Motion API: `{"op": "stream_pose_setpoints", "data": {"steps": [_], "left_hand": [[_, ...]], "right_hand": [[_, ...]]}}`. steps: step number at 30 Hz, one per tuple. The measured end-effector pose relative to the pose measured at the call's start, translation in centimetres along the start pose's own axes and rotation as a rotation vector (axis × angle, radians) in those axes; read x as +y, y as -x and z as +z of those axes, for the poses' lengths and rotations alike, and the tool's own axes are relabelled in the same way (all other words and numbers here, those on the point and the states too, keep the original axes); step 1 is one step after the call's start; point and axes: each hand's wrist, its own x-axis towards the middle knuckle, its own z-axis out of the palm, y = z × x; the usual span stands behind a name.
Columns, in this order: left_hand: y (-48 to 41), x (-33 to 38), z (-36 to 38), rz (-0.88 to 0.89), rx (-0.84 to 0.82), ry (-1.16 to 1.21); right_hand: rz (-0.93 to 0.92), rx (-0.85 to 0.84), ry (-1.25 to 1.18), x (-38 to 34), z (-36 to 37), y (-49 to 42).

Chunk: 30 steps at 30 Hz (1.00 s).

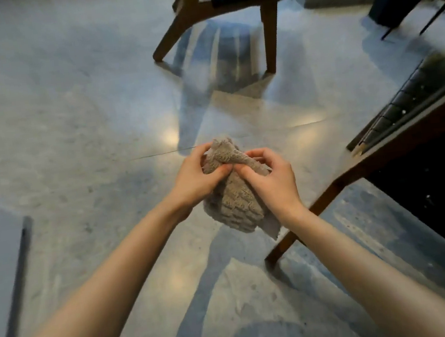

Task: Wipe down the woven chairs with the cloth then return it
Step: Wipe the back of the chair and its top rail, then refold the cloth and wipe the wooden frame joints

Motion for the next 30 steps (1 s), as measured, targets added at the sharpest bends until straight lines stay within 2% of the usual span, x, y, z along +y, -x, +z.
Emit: {"op": "stream_pose_setpoints", "data": {"steps": [4,9,14,18,21,30], "left_hand": [[2.4,8.6,-5.0,-0.051,0.034,-0.019],[4.8,20.3,-10.4,-0.149,-0.024,-0.014],[6.3,30.6,-15.2,-0.191,-0.031,0.028],[6.2,36.2,-17.4,-0.215,-0.063,0.116],[4.7,40.2,-18.0,-0.152,-0.128,0.101],[-6.8,47.0,-15.7,-0.032,-0.301,-0.033]], "right_hand": [[0.04,-0.034,-0.004,-9.9,-0.8,0.1],[0.179,-0.041,-0.065,-22.7,-2.5,0.8],[0.193,-0.044,-0.087,-34.1,-5.0,0.1],[0.191,-0.065,-0.08,-39.9,-7.2,-1.4],[0.177,-0.013,-0.055,-43.5,-9.3,-3.1],[0.214,0.12,-0.053,-45.8,-14.7,-12.3]]}}
